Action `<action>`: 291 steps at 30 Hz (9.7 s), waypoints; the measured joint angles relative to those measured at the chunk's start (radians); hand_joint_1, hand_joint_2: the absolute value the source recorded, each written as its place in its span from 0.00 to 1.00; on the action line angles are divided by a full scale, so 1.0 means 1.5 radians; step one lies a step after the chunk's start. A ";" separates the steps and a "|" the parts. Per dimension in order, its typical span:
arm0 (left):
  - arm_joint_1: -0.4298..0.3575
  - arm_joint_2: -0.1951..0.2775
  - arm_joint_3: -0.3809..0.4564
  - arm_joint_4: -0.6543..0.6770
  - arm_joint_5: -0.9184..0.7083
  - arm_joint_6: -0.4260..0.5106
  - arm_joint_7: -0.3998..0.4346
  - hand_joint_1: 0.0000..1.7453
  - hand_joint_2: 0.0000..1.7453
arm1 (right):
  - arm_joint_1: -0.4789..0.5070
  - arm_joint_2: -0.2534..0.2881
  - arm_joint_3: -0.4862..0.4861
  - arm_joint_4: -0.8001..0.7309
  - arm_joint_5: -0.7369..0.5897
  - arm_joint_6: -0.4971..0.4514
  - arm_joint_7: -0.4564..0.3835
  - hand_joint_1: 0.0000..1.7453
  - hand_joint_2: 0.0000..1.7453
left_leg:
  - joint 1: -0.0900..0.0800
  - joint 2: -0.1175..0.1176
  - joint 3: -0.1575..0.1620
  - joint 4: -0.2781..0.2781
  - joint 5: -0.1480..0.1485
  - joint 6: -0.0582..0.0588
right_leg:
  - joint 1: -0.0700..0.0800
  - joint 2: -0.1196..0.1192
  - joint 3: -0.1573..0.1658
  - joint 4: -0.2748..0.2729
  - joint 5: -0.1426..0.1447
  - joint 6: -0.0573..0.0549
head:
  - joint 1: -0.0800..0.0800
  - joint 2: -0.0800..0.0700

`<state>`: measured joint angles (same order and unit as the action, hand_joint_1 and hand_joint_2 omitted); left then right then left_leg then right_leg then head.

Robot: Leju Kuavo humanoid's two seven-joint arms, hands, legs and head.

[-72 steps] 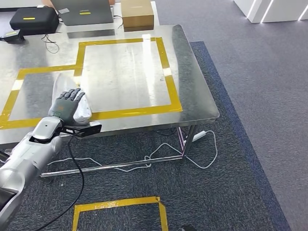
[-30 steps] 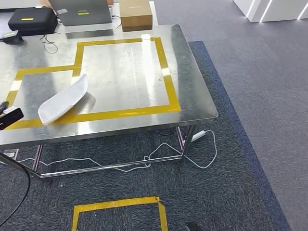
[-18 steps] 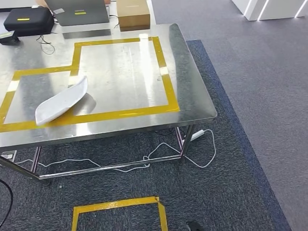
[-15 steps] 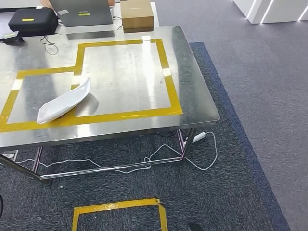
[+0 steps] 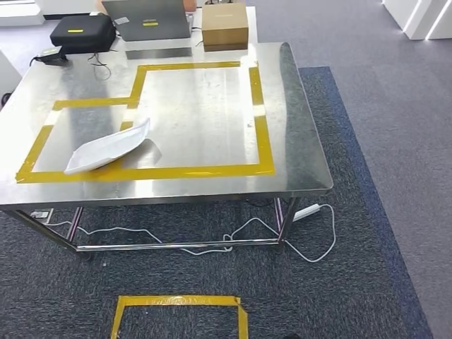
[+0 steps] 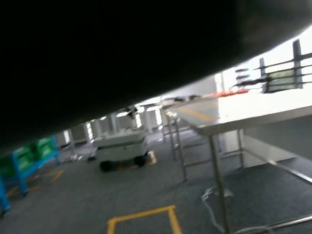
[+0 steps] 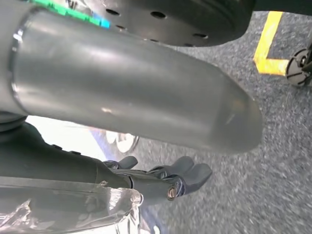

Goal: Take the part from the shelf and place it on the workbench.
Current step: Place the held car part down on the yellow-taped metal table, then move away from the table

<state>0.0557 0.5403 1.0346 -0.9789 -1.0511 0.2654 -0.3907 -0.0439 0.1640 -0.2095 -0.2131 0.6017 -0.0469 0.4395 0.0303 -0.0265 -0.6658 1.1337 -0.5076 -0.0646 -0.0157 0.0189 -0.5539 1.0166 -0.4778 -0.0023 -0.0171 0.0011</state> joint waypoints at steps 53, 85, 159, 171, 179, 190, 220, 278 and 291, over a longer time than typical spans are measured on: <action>-0.073 -0.523 0.321 0.425 -0.033 -0.012 0.117 0.00 0.00 | 0.015 -0.033 -0.024 0.002 -0.012 -0.027 -0.011 0.00 0.00 | -0.013 -0.056 0.060 -0.095 0.052 0.043 | -0.001 0.028 0.003 0.034 -0.027 0.034 | 0.007 0.000; -0.073 -0.542 0.281 0.434 -0.047 -0.088 0.096 0.00 0.00 | 0.007 -0.034 -0.040 0.003 -0.005 -0.043 -0.026 0.00 0.00 | -0.021 -0.060 0.058 -0.099 0.060 0.040 | -0.003 0.039 0.017 0.010 -0.019 0.033 | 0.008 0.000; -0.067 -0.576 0.241 0.369 -0.082 -0.152 0.080 0.00 0.00 | 0.001 -0.028 -0.071 0.004 -0.006 -0.016 -0.037 0.00 0.00 | -0.024 -0.021 0.064 -0.101 0.056 0.065 | 0.003 -0.001 -0.003 0.010 0.005 0.021 | 0.016 0.000; -0.064 -0.570 0.233 0.368 -0.088 -0.143 0.086 0.00 0.00 | 0.000 -0.028 -0.074 0.003 -0.003 -0.006 -0.038 0.00 0.00 | -0.016 -0.018 0.080 -0.122 0.061 0.048 | 0.000 -0.007 -0.087 0.171 -0.061 0.046 | 0.022 0.000; -0.062 -0.567 0.233 0.368 -0.088 -0.140 0.092 0.00 0.00 | -0.003 -0.022 -0.084 0.003 -0.010 -0.007 -0.038 0.00 0.00 | -0.015 -0.018 0.077 -0.100 0.041 0.024 | -0.003 0.003 -0.005 0.016 -0.001 0.022 | 0.018 0.000; -0.067 -0.554 0.224 0.372 -0.108 -0.135 0.093 0.00 0.00 | -0.003 -0.025 -0.079 0.003 0.035 0.021 -0.035 0.00 0.00 | -0.020 0.012 0.030 -0.050 0.061 0.036 | 0.008 -0.014 0.020 0.016 -0.024 0.009 | 0.013 0.000; -0.066 -0.535 0.217 0.402 -0.109 -0.119 0.084 0.00 0.00 | -0.001 -0.026 -0.071 0.004 0.038 0.020 -0.027 0.00 0.00 | -0.019 0.012 0.000 -0.023 0.074 0.024 | 0.005 -0.012 0.055 0.006 -0.053 0.011 | 0.006 0.000; -0.069 -0.522 0.216 0.428 -0.111 -0.100 0.096 0.00 0.00 | 0.006 -0.024 -0.037 0.005 0.106 -0.049 -0.035 0.00 0.00 | -0.016 0.016 0.014 0.050 -0.021 0.018 | -0.002 -0.054 -0.007 0.015 0.000 0.009 | 0.002 0.000; -0.072 -0.521 0.216 0.432 -0.112 -0.100 0.097 0.00 0.00 | 0.008 -0.025 -0.034 0.005 0.106 -0.048 -0.040 0.00 0.00 | -0.020 -0.010 0.072 -0.097 0.044 0.051 | 0.003 -0.015 -0.085 0.200 -0.091 0.039 | 0.013 0.000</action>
<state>-0.0522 -0.2415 1.3592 -0.3310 -1.2188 0.1153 -0.2453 -0.0326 0.1264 -0.2600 -0.2049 0.7613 -0.1189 0.3800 0.0007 -0.0413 -0.5573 0.9876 -0.4418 0.0120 -0.0106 -0.0035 -0.6807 1.3161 -0.6144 0.0562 0.0029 0.0011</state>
